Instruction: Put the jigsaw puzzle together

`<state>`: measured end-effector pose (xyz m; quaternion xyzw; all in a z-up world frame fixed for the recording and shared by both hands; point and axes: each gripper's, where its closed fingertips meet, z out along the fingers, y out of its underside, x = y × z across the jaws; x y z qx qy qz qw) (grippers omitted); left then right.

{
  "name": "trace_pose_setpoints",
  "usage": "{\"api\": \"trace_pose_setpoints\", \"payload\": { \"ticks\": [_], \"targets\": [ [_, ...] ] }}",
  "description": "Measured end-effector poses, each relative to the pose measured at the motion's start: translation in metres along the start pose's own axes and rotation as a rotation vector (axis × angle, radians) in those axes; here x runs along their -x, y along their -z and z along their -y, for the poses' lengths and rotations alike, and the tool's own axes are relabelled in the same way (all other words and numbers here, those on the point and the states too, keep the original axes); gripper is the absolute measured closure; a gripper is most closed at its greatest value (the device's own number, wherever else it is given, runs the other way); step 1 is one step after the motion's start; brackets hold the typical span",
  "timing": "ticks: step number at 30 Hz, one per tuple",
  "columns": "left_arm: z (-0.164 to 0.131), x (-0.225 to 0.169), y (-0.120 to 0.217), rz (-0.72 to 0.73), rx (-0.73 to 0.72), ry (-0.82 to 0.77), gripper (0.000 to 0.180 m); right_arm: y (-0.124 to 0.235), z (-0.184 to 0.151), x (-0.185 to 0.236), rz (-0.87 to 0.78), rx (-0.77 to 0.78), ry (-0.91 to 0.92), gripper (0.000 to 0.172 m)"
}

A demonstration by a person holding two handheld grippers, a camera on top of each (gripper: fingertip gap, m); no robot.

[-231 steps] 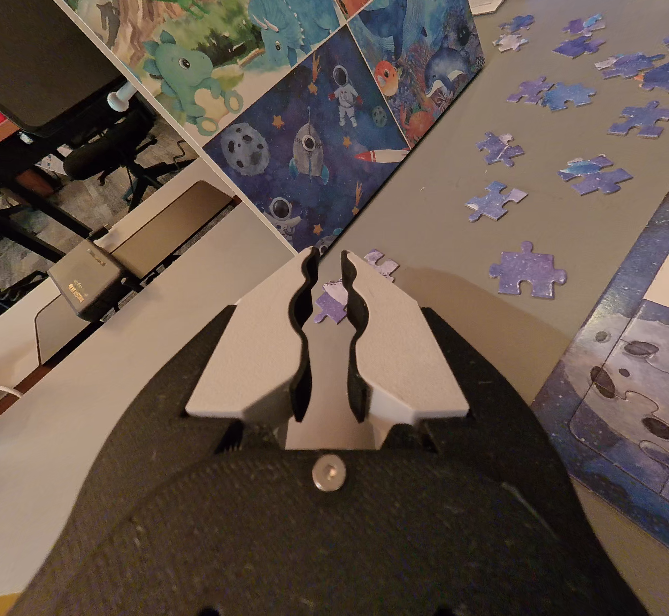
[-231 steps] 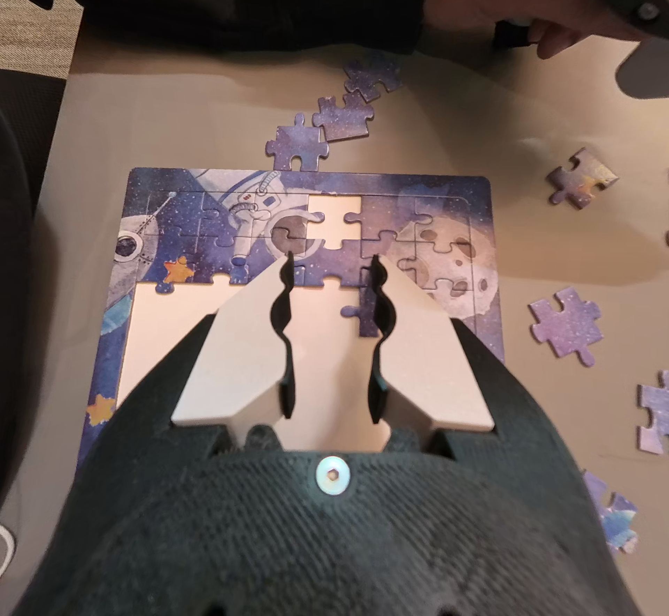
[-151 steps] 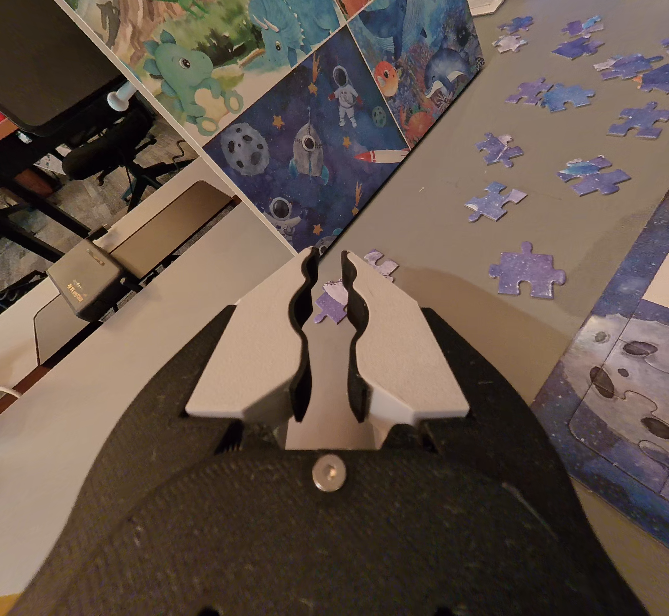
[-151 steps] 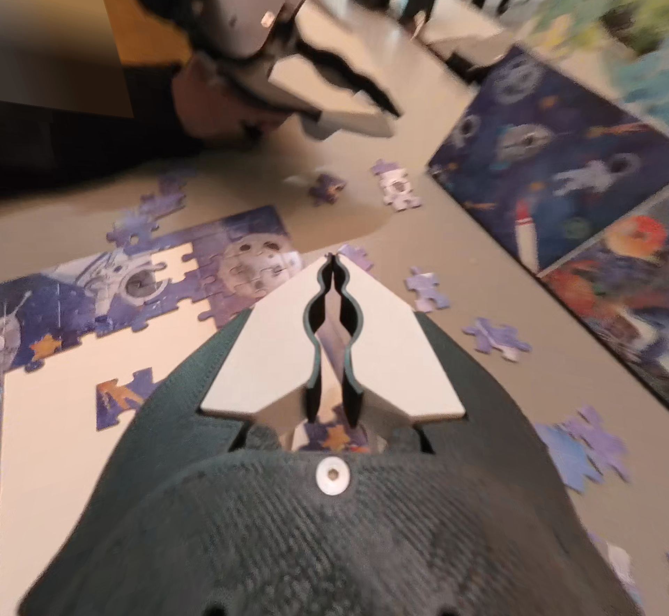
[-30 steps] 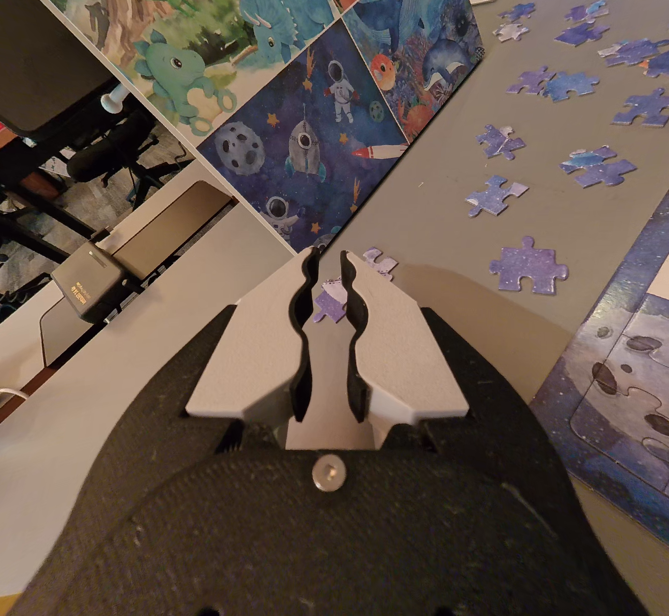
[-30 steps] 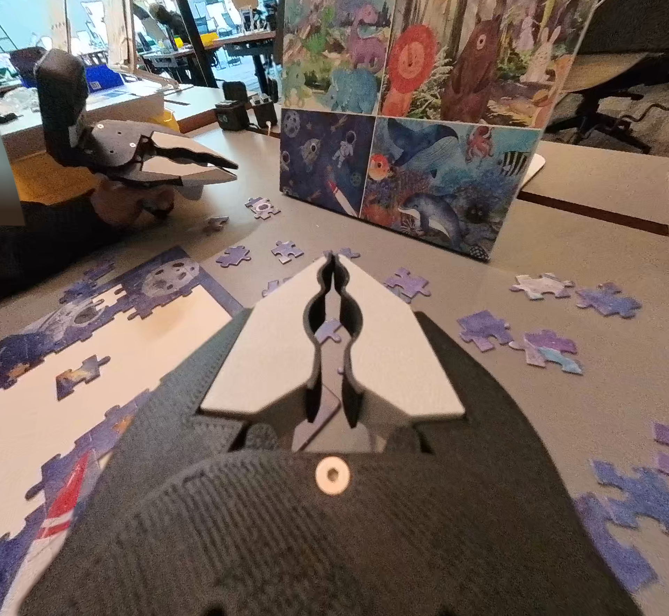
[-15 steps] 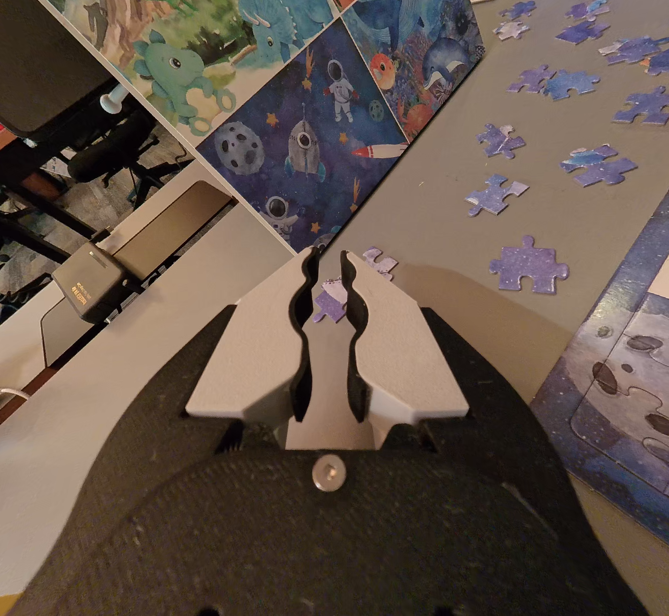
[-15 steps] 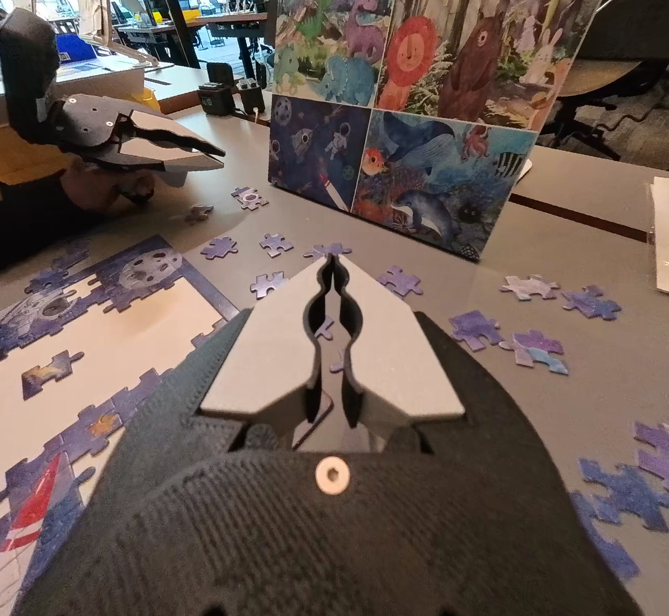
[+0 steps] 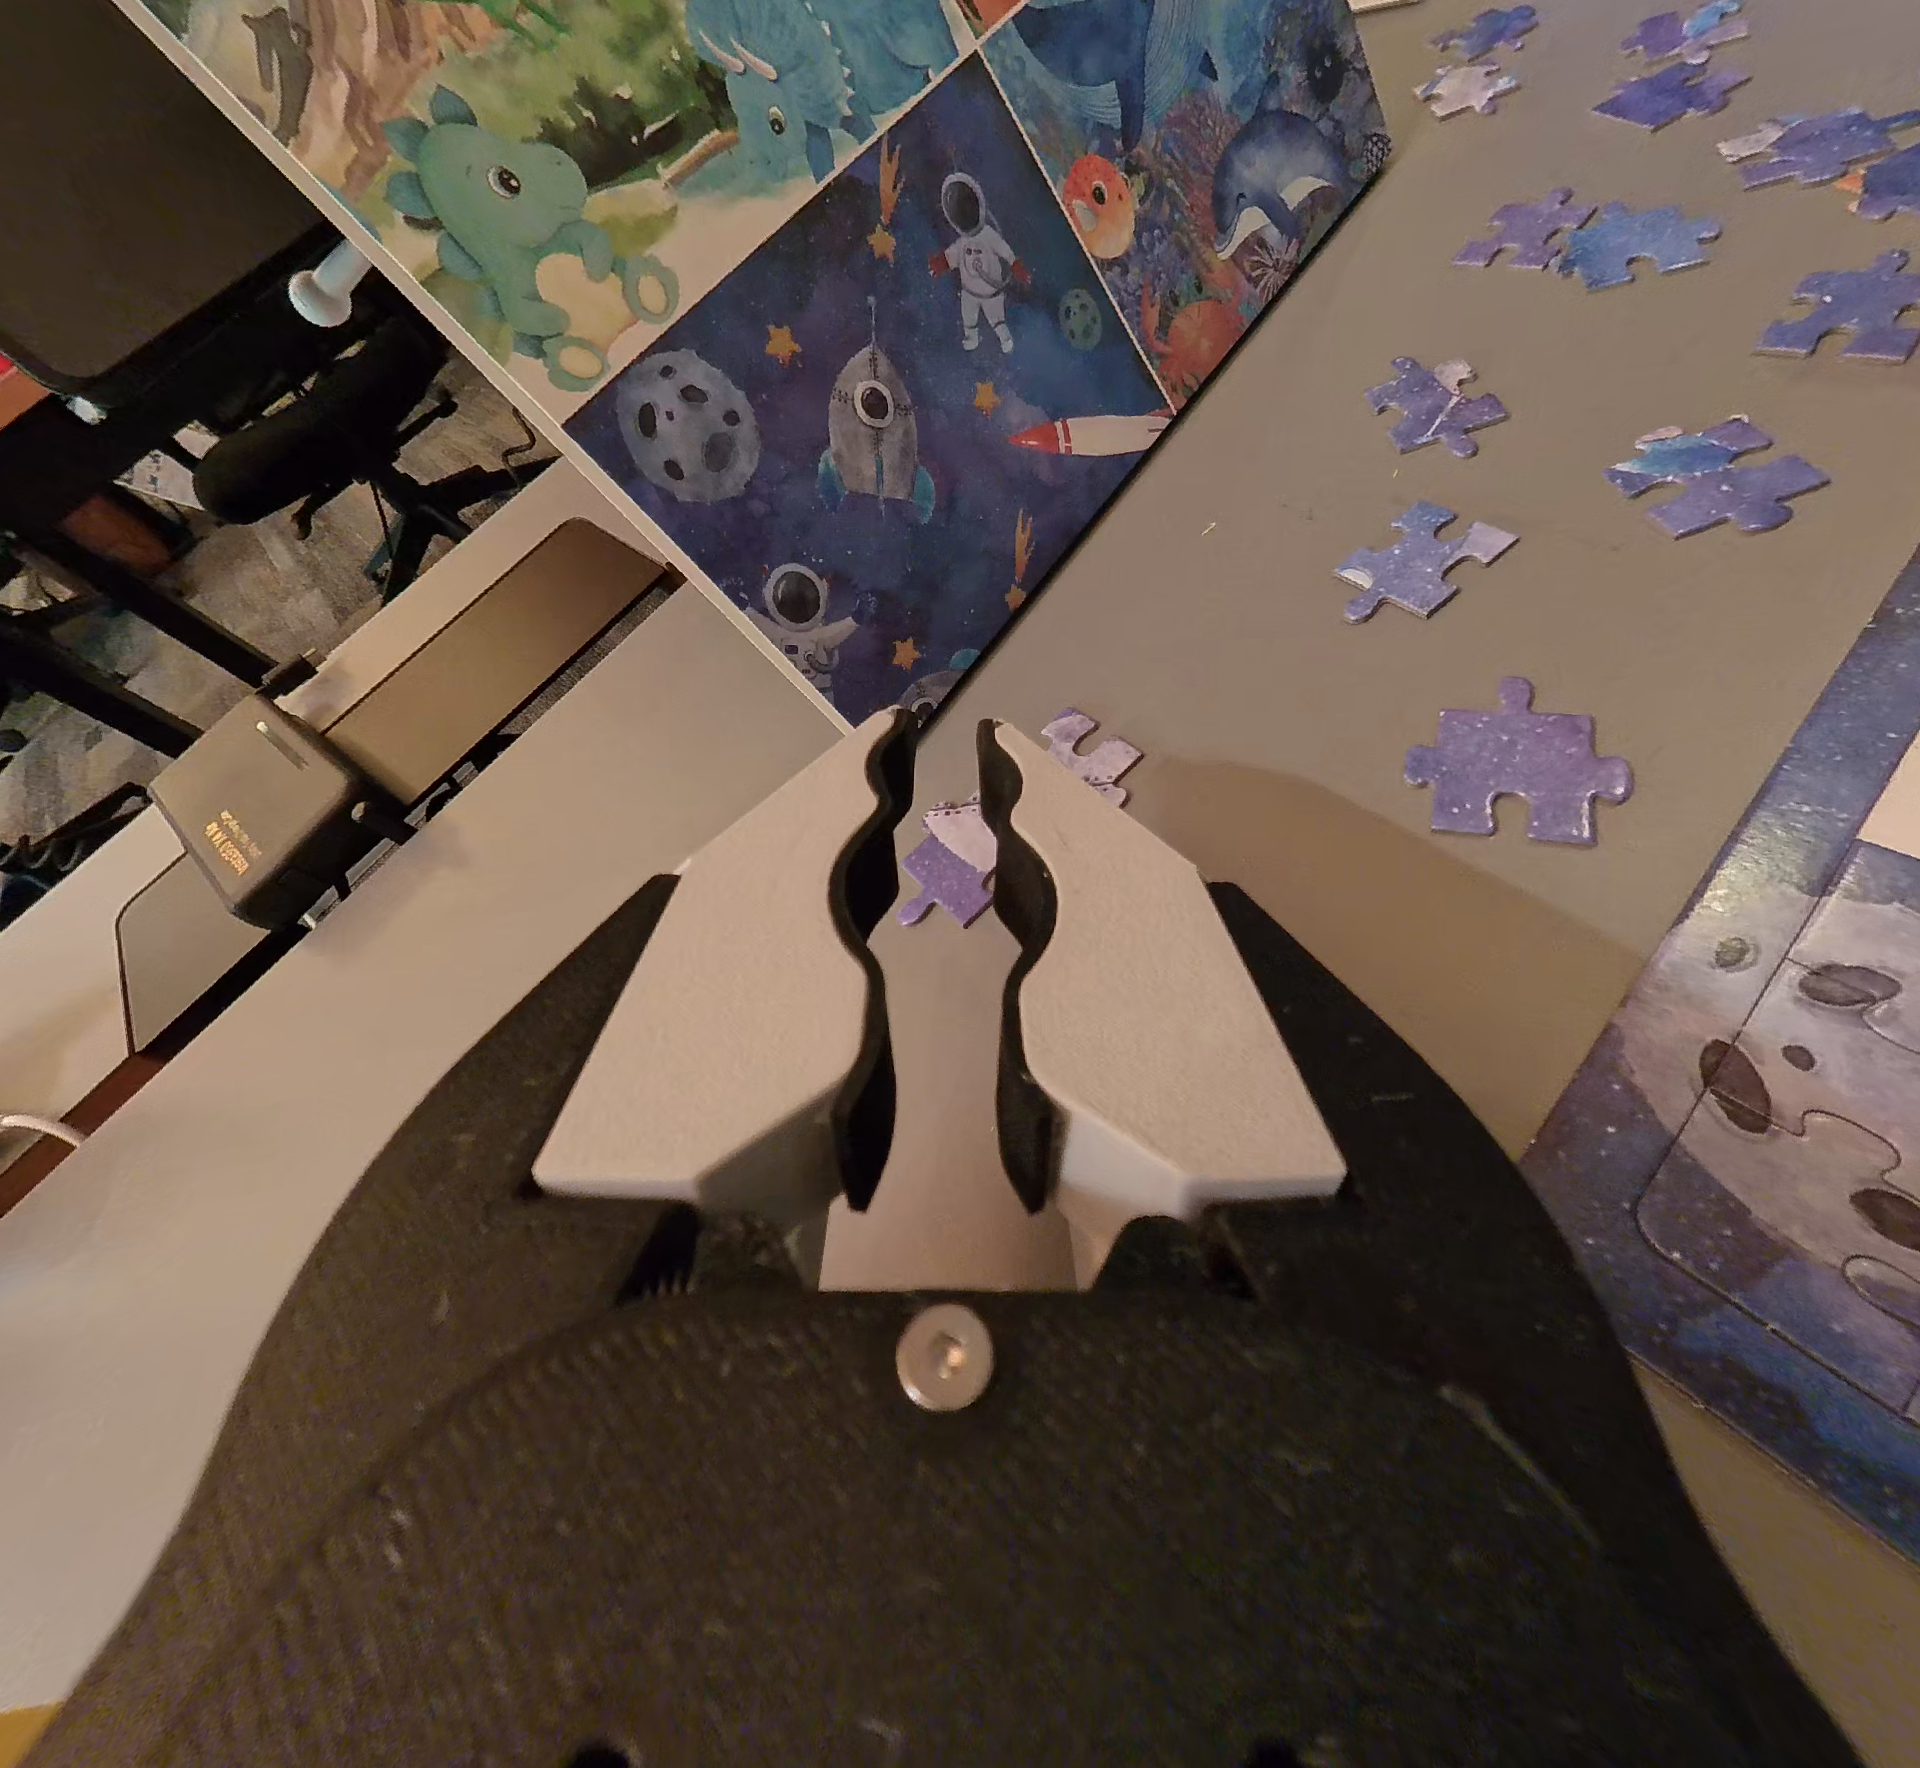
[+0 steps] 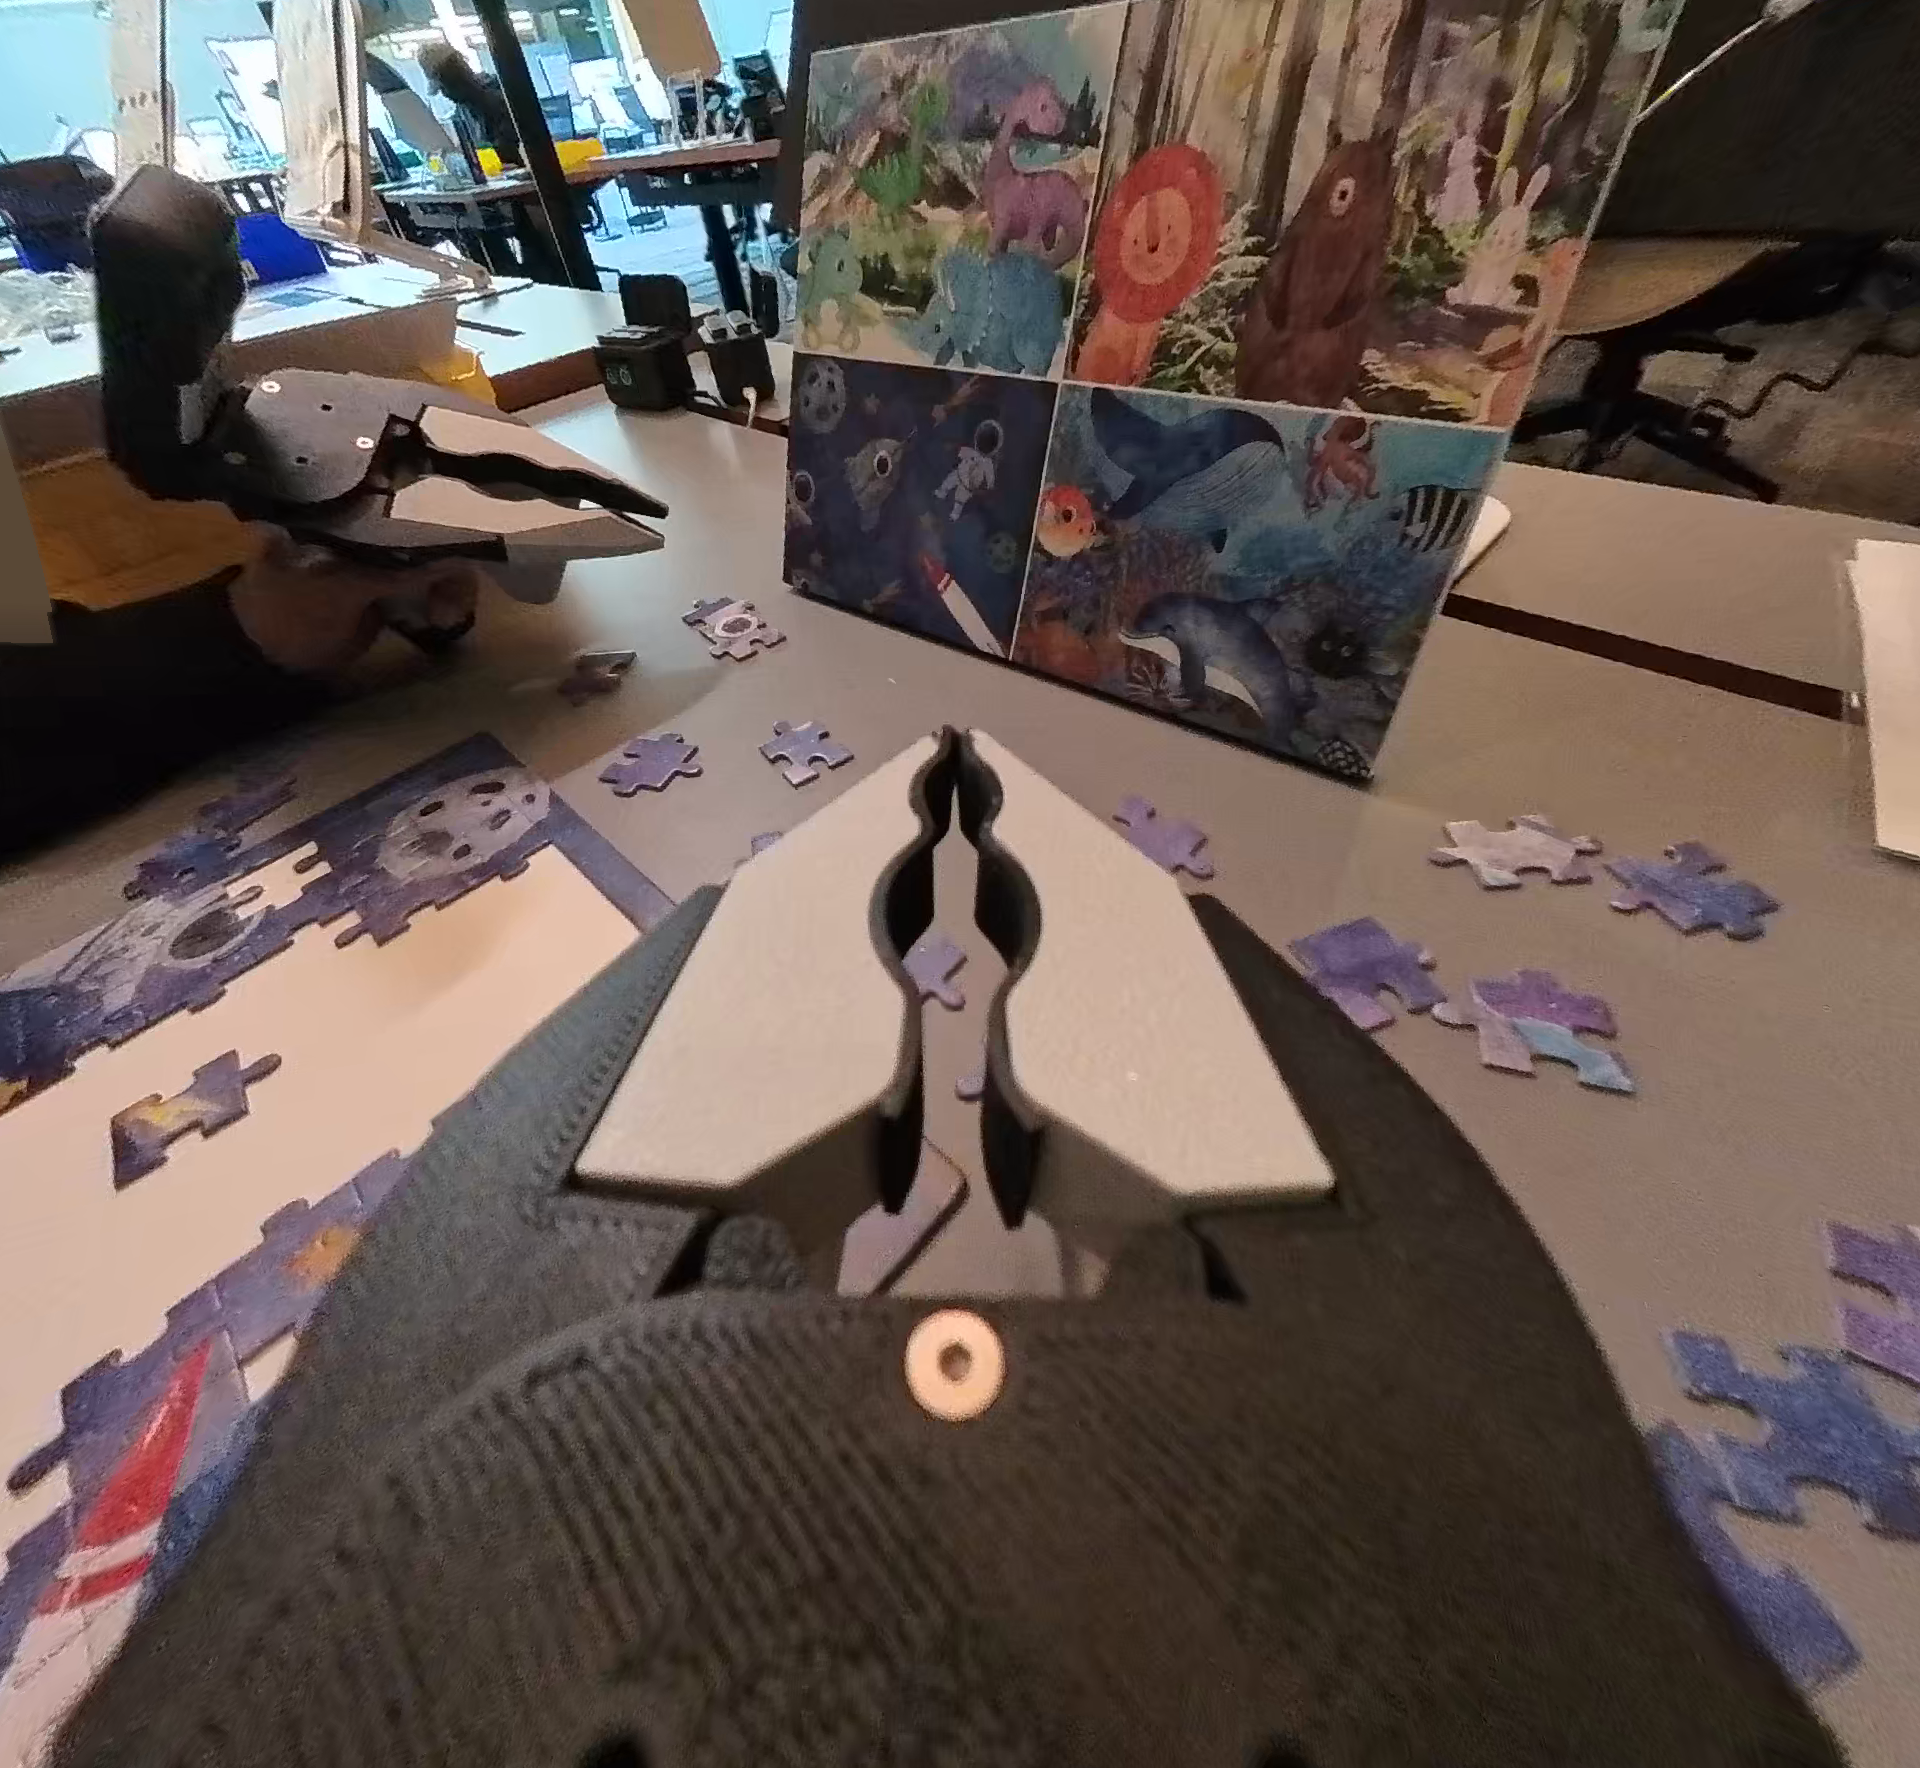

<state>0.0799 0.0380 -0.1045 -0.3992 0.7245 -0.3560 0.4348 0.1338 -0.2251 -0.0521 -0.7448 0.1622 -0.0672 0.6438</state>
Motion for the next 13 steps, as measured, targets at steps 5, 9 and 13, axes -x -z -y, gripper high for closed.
{"api": "trace_pose_setpoints", "payload": {
  "ticks": [5, 9, 13],
  "targets": [
    [0.000, 0.000, 0.000, 0.001, -0.001, 0.001, 0.171, 0.004, 0.005, -0.003, 0.001, -0.031, -0.028, 0.172],
    [0.001, 0.003, 0.001, 0.009, -0.010, 0.018, 0.172, 0.004, 0.005, -0.003, -0.010, -0.029, -0.015, 0.172],
    [0.003, 0.015, 0.004, 0.047, -0.034, 0.086, 0.180, 0.004, 0.004, -0.003, -0.013, -0.024, -0.009, 0.172]
  ]
}}
